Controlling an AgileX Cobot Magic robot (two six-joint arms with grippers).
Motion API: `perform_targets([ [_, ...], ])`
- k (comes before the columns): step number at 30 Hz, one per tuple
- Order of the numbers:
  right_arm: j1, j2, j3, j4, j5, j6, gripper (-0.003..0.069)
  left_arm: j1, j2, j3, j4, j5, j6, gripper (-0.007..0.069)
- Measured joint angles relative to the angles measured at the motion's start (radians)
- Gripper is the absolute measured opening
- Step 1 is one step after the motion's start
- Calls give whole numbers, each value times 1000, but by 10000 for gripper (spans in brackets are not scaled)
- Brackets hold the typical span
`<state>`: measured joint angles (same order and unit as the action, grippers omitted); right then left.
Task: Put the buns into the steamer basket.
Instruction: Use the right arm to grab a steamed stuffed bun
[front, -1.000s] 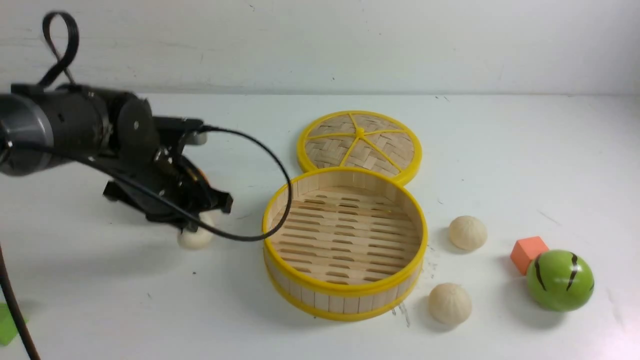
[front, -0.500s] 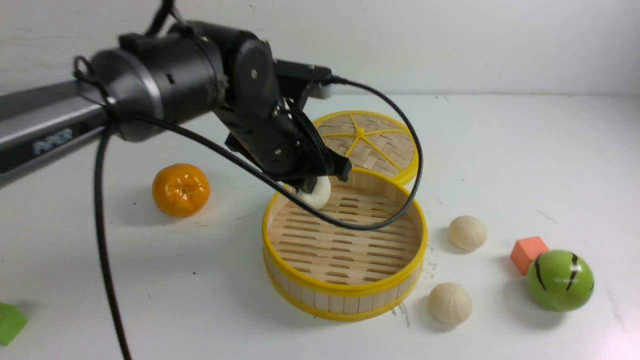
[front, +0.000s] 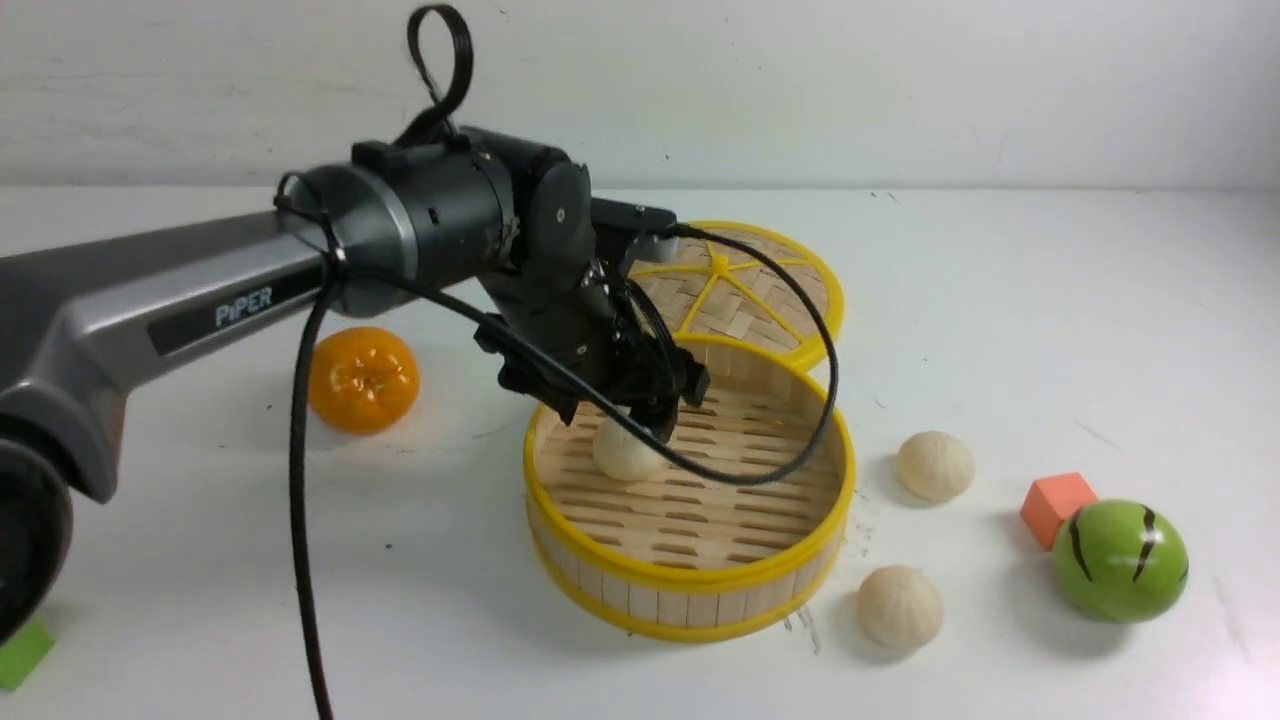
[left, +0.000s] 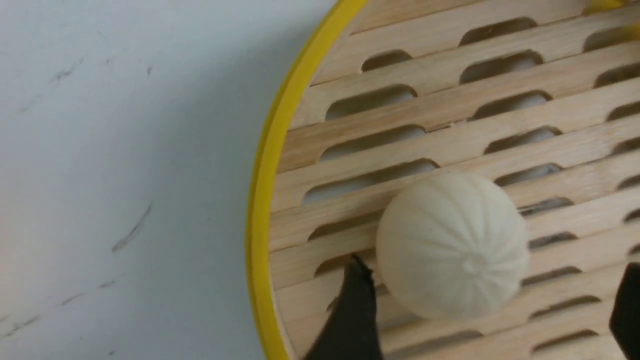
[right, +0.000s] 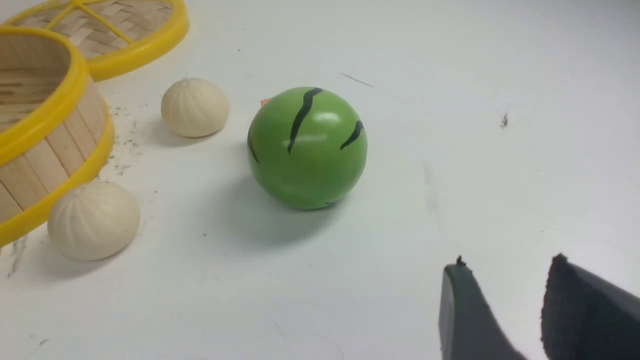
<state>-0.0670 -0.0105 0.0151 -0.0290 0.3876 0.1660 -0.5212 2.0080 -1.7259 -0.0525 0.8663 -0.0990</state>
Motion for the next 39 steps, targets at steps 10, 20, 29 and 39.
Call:
perform_targets([
  [10,0,0,0,-9,0,4,239,0,-301,-184,95,353,-10,431],
  [20,1,0,9,543,-46,388,239,0,-640,17,144,379,-60,42],
  [29,1,0,9,629,-92,446,239,0,-1053,625,-9,83,-56,-14],
  [39,1,164,-287,527,18,-110,55,0,-1386,1001,-6,-144,-56,-14],
])
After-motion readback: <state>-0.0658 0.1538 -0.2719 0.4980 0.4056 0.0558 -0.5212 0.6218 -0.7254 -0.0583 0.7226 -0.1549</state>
